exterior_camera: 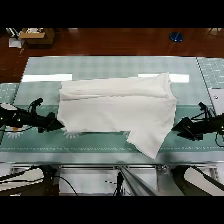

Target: Fold the shirts.

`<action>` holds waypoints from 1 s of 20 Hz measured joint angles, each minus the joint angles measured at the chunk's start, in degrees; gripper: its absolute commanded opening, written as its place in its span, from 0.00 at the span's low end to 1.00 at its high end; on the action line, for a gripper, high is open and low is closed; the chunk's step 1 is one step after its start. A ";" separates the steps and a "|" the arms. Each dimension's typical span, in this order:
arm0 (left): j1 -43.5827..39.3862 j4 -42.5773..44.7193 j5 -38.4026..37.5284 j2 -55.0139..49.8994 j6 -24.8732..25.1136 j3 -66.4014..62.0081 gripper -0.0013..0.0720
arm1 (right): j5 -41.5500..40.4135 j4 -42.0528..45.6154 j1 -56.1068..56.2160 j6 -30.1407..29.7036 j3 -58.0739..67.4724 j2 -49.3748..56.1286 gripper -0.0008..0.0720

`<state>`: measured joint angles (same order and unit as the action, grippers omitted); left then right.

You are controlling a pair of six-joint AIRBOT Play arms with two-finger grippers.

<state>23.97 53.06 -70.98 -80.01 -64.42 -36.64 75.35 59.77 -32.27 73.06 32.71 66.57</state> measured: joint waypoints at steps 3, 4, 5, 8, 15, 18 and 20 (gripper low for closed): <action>0.00 0.00 -0.20 0.00 0.20 0.00 0.05 | -4.44 -3.63 3.15 -0.44 -3.45 -0.50 0.51; 0.00 0.00 -0.28 0.00 0.24 0.00 0.05 | -5.90 -4.52 4.94 -0.33 -4.26 -0.59 0.30; 0.00 0.00 -0.33 0.00 0.35 0.00 0.05 | -8.20 -4.87 7.10 0.24 -4.96 -0.63 0.07; 0.00 0.00 -0.39 0.00 0.70 -0.15 0.05 | -12.09 -6.88 11.93 1.40 -5.09 -0.90 0.05; -0.13 -4.44 -5.79 0.98 3.98 -10.97 0.05 | -12.96 -8.39 13.20 0.35 11.45 -6.56 0.04; -1.49 -12.17 -4.70 0.90 4.52 -19.43 0.05 | -19.04 -8.90 15.63 1.46 18.53 -4.72 0.04; -3.54 -14.80 -1.73 -0.33 4.17 -24.72 0.05 | -23.78 -9.11 18.03 1.97 22.53 -0.87 0.04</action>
<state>20.43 38.26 -72.71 -80.34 -60.25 -61.36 51.57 50.65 -14.24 75.02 55.24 65.69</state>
